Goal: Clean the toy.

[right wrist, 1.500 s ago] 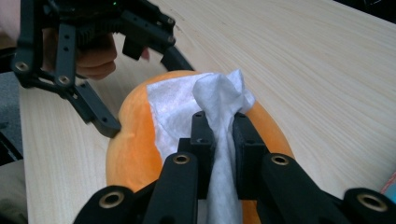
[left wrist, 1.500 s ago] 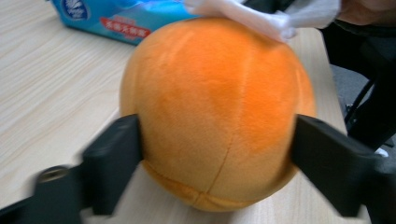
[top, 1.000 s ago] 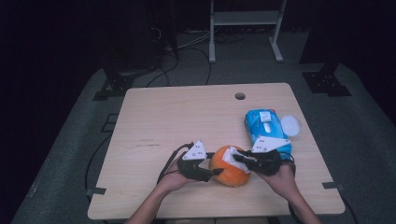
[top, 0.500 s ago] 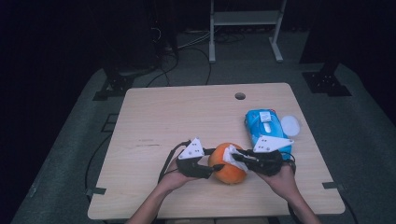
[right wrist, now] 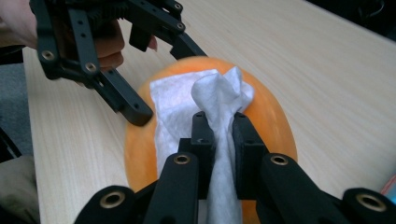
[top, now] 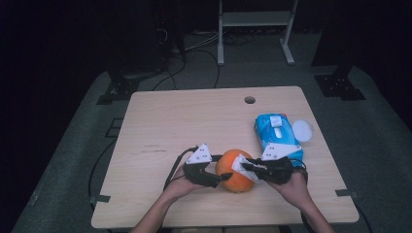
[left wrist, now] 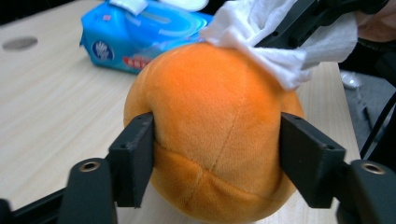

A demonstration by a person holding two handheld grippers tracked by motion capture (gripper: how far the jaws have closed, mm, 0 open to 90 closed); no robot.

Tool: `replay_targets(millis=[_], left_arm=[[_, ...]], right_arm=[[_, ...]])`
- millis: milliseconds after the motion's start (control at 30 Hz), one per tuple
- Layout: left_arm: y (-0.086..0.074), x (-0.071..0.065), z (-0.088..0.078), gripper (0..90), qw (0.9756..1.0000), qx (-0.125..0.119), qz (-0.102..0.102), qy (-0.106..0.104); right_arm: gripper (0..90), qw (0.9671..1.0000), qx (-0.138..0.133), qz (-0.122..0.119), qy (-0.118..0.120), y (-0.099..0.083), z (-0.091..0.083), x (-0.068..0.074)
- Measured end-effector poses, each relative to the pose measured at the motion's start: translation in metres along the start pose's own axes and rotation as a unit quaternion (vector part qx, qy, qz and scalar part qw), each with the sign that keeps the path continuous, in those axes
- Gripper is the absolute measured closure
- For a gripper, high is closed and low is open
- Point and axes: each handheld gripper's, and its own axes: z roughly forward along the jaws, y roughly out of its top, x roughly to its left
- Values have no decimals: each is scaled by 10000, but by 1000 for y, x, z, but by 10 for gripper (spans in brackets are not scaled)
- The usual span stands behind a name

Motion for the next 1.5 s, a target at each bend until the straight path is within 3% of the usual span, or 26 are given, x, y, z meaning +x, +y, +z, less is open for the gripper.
replay_targets(millis=[100,167,233,400,533,600,667,733,833,867,933,1000,1200,1333,1400,1500], left_arm=[[7,-14,3,329,9993,41,367,57],[11,-23,5,330,9972,104,735,90],[12,-30,7,337,9941,146,1058,160],[8,-30,7,341,9929,187,1167,94],[7,-24,7,325,9950,213,973,7],[6,-19,6,301,9978,156,639,-95],[8,-15,6,252,9996,12,140,-228],[11,-15,6,218,9998,7,-45,-208],[9,-15,7,270,9999,84,-4,-99],[8,-14,7,273,9999,65,-83,-112],[7,-12,6,288,9999,99,-17,-107],[5,-11,4,295,9998,128,81,-103],[-6,1,2,316,9997,200,-7,-113],[-13,6,1,310,9996,222,-83,-119],[-13,8,1,276,9994,238,-192,-159],[-10,13,0,174,9976,191,-549,-380]], right_arm=[[808,9996,-116,-253,63,10,-1,16],[808,9990,-108,-416,116,16,1,27],[809,9985,-96,-537,25,18,3,32],[808,9993,-146,-291,-204,13,-4,13],[808,9997,-42,16,-224,0,-7,-6],[808,9997,-17,68,-243,-4,-10,-9],[808,9995,-28,130,-277,-6,-10,-10],[808,9996,-29,114,-264,-5,-8,-7],[808,9998,-92,-27,-186,2,-5,4],[808,9998,-142,-92,-72,4,-4,9],[807,9995,-174,-157,191,8,1,19],[807,9993,-68,-322,149,11,5,26],[807,10000,55,32,-51,-4,0,-2],[807,9988,374,289,-131,-18,-1,-19],[807,9985,435,324,-98,-21,1,-18],[807,9989,422,134,-169,-17,4,-9]])
